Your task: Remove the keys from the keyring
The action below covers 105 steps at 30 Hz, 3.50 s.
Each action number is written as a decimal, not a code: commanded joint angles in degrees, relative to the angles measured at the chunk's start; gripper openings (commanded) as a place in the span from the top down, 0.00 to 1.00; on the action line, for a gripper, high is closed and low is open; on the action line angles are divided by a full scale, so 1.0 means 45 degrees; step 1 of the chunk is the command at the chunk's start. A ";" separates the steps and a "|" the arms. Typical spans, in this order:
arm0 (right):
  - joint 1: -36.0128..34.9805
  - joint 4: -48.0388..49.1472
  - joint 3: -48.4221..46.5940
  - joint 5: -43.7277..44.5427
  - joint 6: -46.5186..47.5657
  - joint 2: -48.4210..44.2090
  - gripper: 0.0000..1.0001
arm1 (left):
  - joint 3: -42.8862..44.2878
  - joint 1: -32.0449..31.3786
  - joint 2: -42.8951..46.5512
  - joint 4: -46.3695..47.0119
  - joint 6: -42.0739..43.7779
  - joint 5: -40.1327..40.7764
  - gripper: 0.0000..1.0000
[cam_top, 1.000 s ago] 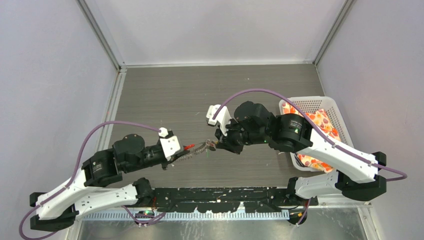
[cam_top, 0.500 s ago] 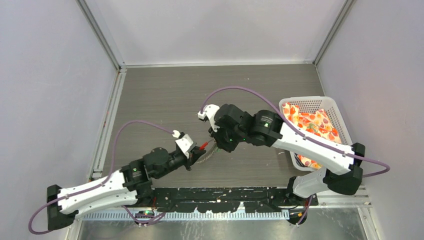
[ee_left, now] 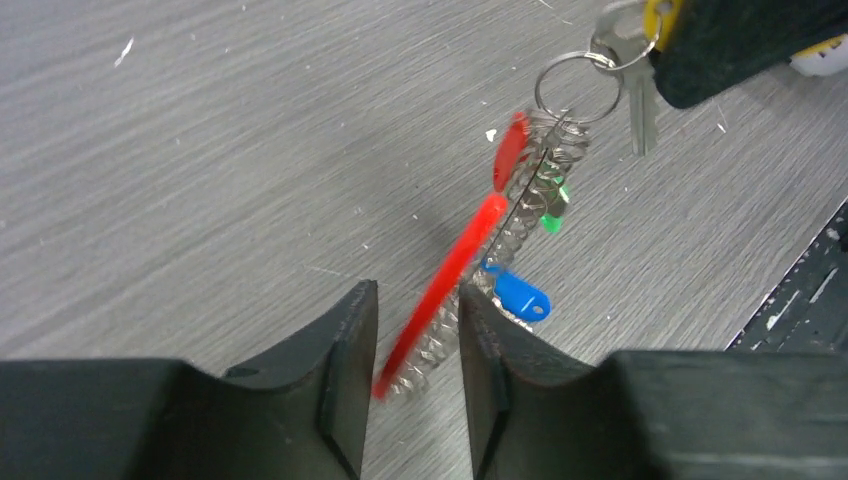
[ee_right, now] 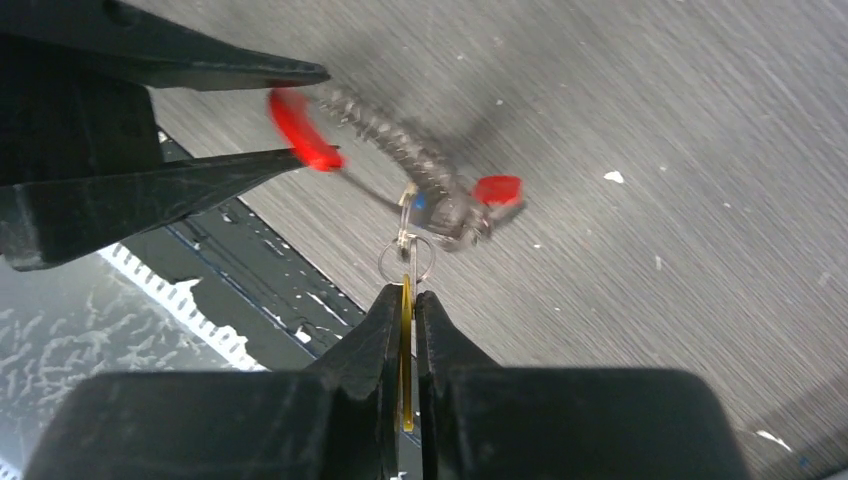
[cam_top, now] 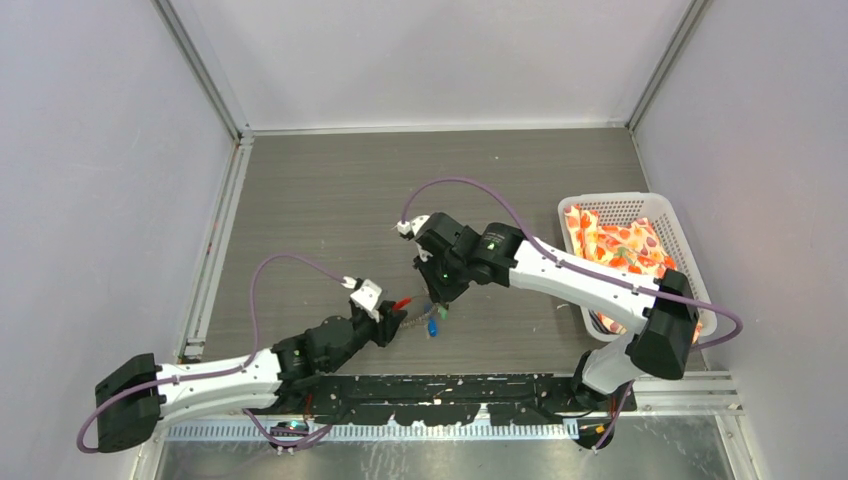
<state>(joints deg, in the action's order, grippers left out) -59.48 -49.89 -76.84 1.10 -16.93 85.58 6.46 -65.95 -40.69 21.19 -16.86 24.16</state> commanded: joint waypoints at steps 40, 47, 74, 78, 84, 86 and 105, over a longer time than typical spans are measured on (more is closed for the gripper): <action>-0.0562 -0.4250 -0.4760 -0.2567 0.1861 -0.0718 0.99 | 0.1466 0.0053 0.0760 0.4192 0.2771 -0.5311 0.41; -0.0887 -0.4700 -0.5460 -0.2180 0.1669 -0.0541 0.99 | 0.1543 0.0047 0.0000 0.5251 0.2557 -0.5906 0.45; -0.1448 -0.5070 -0.6263 -0.1718 0.1213 -0.0022 0.99 | 0.1704 -0.0338 0.0214 0.5768 0.3197 -0.4526 0.59; -0.1485 -0.5056 -0.6390 -0.1792 0.1167 0.0093 0.99 | 0.1692 -0.0397 0.0076 0.6028 0.3277 -0.4516 0.60; -0.1506 -0.5030 -0.6496 -0.1816 0.1081 0.0160 0.99 | 0.1647 -0.0493 -0.0178 0.6241 0.3402 -0.4405 0.63; -0.1532 -0.5032 -0.6499 -0.1838 0.1055 0.0181 0.99 | 0.1612 -0.0533 -0.0234 0.6384 0.3439 -0.4310 0.64; -0.1604 -0.4572 -0.5889 -0.1676 0.0450 -0.0475 0.99 | 0.1266 -0.0915 0.0048 0.6991 0.4187 -0.3188 0.92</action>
<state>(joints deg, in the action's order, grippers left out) -66.28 -72.93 -103.37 -6.24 -13.63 86.61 11.88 -69.76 -42.06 47.18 0.38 7.05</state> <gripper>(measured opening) 0.104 0.110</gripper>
